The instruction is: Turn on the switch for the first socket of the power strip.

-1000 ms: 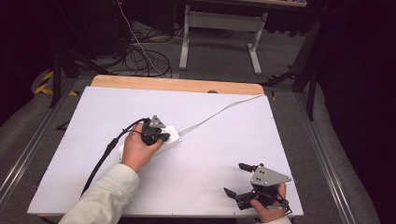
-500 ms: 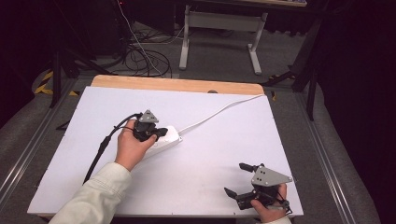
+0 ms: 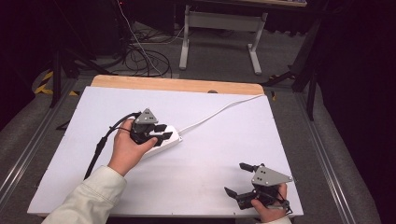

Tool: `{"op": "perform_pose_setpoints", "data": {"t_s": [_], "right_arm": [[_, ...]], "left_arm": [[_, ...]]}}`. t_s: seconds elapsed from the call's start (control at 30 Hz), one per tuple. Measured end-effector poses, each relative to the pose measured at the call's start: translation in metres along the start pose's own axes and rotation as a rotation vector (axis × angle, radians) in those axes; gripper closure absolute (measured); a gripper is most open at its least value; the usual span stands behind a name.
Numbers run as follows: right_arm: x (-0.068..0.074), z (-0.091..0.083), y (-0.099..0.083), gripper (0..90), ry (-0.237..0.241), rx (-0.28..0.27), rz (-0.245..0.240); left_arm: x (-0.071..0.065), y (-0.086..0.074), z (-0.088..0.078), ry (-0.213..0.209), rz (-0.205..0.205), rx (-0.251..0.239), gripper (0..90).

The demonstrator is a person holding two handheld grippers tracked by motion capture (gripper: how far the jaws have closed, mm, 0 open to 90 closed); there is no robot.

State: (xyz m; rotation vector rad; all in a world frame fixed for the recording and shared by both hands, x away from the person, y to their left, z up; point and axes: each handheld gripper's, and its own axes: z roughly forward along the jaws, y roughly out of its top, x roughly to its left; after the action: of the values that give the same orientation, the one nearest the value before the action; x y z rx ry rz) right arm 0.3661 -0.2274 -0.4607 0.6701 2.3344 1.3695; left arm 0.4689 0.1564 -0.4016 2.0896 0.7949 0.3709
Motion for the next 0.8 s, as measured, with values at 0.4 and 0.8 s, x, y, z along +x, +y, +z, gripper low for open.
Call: {"op": "perform_pose_setpoints", "data": {"t_s": [0.4, 0.8], "right_arm": [[0.0, -0.001, 0.0, 6.2, -0.002, -0.01, 0.002], [0.001, -0.001, 0.0, 3.6, 0.014, -0.017, 0.002]], "left_arm": [[-0.018, 0.002, -0.033, 0.011, 0.065, -0.091, 28.3], [-0.026, -0.015, -0.07, -0.005, 0.096, -0.177, 16.8]]}}
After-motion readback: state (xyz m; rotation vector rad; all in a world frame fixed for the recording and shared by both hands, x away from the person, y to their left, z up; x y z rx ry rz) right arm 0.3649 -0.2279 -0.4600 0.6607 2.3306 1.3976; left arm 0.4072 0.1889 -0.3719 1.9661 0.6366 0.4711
